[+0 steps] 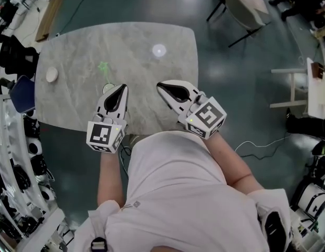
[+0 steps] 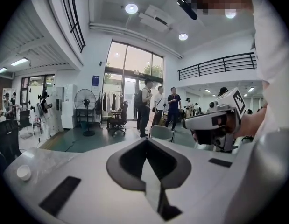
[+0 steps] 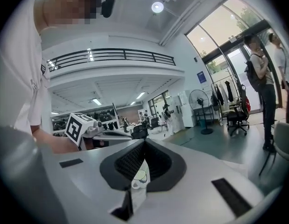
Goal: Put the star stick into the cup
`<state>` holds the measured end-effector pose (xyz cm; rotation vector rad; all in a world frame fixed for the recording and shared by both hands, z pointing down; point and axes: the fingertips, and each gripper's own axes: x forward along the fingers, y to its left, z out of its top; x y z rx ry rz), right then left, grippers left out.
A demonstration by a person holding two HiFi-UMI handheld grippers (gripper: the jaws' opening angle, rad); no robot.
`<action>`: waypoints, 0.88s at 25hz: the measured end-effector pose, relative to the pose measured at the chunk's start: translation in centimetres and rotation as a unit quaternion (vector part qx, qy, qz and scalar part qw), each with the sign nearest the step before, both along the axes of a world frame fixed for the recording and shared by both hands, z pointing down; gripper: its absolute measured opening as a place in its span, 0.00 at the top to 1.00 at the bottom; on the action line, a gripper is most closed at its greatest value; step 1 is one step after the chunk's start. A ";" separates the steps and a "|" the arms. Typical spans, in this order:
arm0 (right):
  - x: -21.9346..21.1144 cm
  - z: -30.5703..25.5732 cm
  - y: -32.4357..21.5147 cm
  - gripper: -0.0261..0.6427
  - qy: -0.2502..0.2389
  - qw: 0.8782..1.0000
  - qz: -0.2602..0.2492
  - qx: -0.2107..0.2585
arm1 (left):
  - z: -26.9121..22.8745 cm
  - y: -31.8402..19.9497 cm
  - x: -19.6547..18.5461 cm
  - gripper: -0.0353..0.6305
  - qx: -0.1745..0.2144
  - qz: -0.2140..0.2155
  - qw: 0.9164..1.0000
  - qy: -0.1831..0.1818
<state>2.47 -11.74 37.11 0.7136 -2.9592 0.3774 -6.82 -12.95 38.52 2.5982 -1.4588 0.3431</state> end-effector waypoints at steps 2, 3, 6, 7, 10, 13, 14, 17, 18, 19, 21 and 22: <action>0.1 -0.6 0.4 0.95 -0.001 1.000 -0.008 0.010 | -1.0 0.4 0.4 0.94 0.015 0.001 1.000 -0.004; 0.1 -0.9 0.6 0.95 -0.001 1.000 -0.012 0.015 | -1.4 0.6 0.4 0.94 0.021 0.002 1.000 -0.007; 0.2 -1.7 1.3 0.95 0.000 0.999 -0.021 0.029 | -2.3 1.2 0.6 0.94 0.033 0.003 0.999 -0.014; 0.2 -1.9 1.5 0.95 0.000 0.999 -0.024 0.033 | -2.5 1.4 0.6 0.94 0.035 0.002 0.999 -0.014; 0.3 -2.3 2.0 0.95 0.000 0.999 -0.028 0.046 | -2.9 1.9 0.6 0.94 0.038 -0.004 0.999 0.001; 0.2 -2.8 2.4 0.95 -0.003 0.998 -0.027 0.057 | -3.4 2.4 1.1 0.94 0.045 -0.007 0.999 0.012; 0.2 -2.9 2.4 0.95 -0.005 0.998 -0.025 0.060 | -3.5 2.6 1.3 0.94 0.047 -0.007 0.999 0.013; 0.4 -3.0 2.7 0.95 -0.007 0.997 -0.021 0.068 | -3.5 2.9 1.6 0.94 0.048 -0.009 0.999 0.016; 0.4 -3.0 2.8 0.95 -0.007 0.997 -0.017 0.069 | -3.5 3.0 1.5 0.94 0.047 -0.010 0.999 0.014; 0.3 -3.0 2.8 0.95 -0.007 0.997 -0.013 0.071 | -3.5 3.1 1.4 0.94 0.048 -0.010 0.999 0.012; 0.1 -2.8 3.0 0.95 -0.004 0.997 -0.004 0.075 | -3.6 3.3 0.9 0.94 0.048 -0.012 0.999 0.007; 0.0 -2.6 3.1 0.95 -0.003 0.997 -0.001 0.075 | -3.6 3.3 0.6 0.94 0.046 -0.015 0.999 0.006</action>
